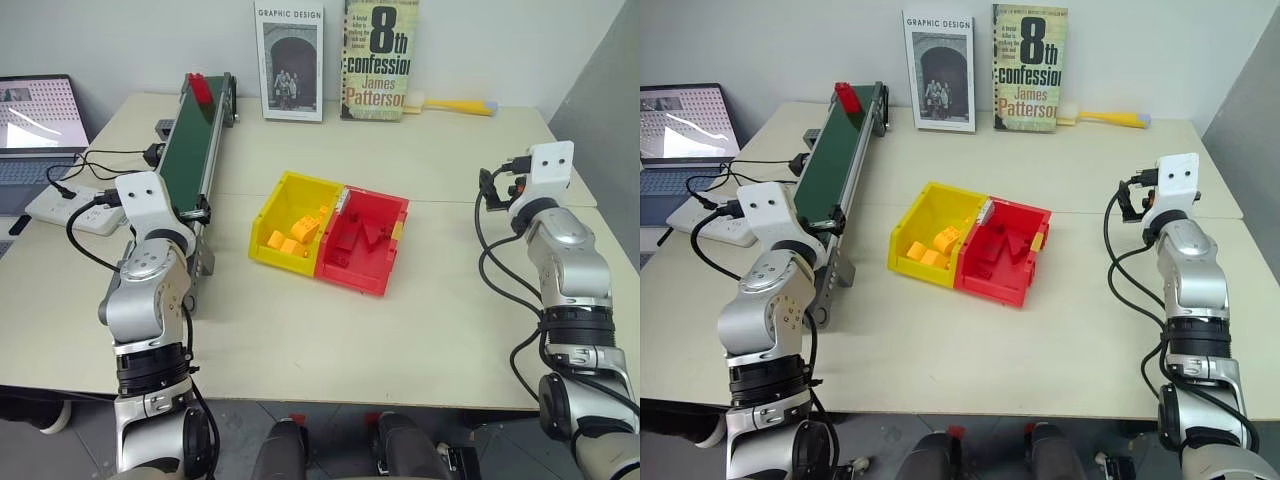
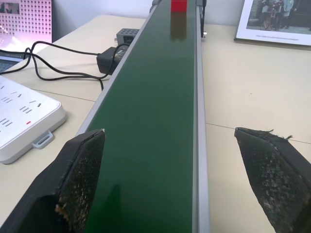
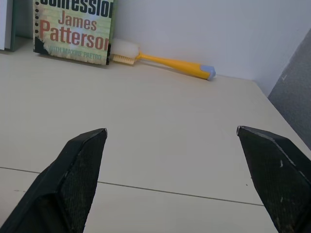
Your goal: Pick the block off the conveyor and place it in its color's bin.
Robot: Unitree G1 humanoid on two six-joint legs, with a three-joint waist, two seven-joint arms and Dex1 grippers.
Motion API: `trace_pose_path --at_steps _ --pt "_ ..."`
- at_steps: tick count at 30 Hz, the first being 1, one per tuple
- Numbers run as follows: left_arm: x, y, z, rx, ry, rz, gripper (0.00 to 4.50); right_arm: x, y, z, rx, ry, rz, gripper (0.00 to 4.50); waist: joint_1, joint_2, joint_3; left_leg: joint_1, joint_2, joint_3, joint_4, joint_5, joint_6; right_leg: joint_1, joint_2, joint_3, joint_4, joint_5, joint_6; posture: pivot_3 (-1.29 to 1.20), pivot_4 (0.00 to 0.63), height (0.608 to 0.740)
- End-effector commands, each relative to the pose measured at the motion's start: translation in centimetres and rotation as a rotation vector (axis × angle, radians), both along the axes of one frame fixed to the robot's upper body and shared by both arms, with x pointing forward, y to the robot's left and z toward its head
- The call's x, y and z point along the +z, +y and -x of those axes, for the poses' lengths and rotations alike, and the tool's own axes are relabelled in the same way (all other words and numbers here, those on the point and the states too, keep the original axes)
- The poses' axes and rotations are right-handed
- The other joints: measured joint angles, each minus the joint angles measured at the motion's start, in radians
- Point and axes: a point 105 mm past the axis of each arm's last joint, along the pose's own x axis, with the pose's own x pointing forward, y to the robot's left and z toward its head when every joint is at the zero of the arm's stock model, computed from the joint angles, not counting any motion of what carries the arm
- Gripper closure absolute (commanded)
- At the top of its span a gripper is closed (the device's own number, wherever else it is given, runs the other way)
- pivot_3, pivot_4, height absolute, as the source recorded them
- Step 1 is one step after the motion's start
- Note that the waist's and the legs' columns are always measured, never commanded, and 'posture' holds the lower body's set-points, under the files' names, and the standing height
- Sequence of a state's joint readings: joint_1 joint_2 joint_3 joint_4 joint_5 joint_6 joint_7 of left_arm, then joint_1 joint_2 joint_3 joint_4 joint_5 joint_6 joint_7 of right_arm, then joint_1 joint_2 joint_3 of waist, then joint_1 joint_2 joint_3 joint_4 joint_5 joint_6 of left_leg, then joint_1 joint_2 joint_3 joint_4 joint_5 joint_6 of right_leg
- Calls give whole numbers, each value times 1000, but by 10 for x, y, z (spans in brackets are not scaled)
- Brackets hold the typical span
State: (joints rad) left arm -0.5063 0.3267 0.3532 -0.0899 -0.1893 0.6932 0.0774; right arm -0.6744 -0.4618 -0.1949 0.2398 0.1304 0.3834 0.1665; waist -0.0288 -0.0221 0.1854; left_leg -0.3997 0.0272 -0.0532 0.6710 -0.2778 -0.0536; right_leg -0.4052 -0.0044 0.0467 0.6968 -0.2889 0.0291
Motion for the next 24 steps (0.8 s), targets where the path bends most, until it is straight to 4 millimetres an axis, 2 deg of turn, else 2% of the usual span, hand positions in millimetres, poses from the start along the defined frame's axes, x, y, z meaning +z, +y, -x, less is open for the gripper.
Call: trace_pose_path --at_steps 1,5,9,10,13,16,21,24 --pt "23 5 6 23 -65 -49 63 13 -3 7 -14 -51 6 0 0 0 0 0 0 0 0 0 0 0 0 0 0 0 0 0 150 740" --pt "27 10 11 42 -76 -70 63 12 1 9 20 -42 14 0 0 0 0 0 0 0 0 0 0 0 0 0 0 0 0 0 150 740" --pt "35 14 14 23 -128 -107 63 22 9 13 124 -38 45 0 -1 0 0 0 0 0 0 0 0 0 0 0 0 0 0 0 150 740" --pt "37 15 15 18 -146 -96 63 27 14 15 180 -40 40 0 0 0 0 0 0 0 0 0 0 0 0 0 0 0 0 0 150 740" --pt "39 24 16 19 -148 -100 63 43 56 36 512 -35 32 0 0 0 0 0 0 0 0 0 0 0 0 0 0 0 0 0 150 740" --pt "37 27 13 12 -139 -96 63 46 83 59 748 13 61 0 -3 0 0 0 1 -1 -1 -1 1 0 1 -1 0 0 0 0 150 740" --pt "32 33 9 -1 -96 -84 63 44 113 94 1008 111 137 0 0 0 0 0 0 -3 0 -1 1 1 0 -2 -1 0 0 0 150 740" --pt "32 32 5 -20 -86 -83 63 46 122 107 1100 150 151 0 0 0 0 0 0 -3 0 -1 1 1 0 -3 -1 0 0 0 150 740"
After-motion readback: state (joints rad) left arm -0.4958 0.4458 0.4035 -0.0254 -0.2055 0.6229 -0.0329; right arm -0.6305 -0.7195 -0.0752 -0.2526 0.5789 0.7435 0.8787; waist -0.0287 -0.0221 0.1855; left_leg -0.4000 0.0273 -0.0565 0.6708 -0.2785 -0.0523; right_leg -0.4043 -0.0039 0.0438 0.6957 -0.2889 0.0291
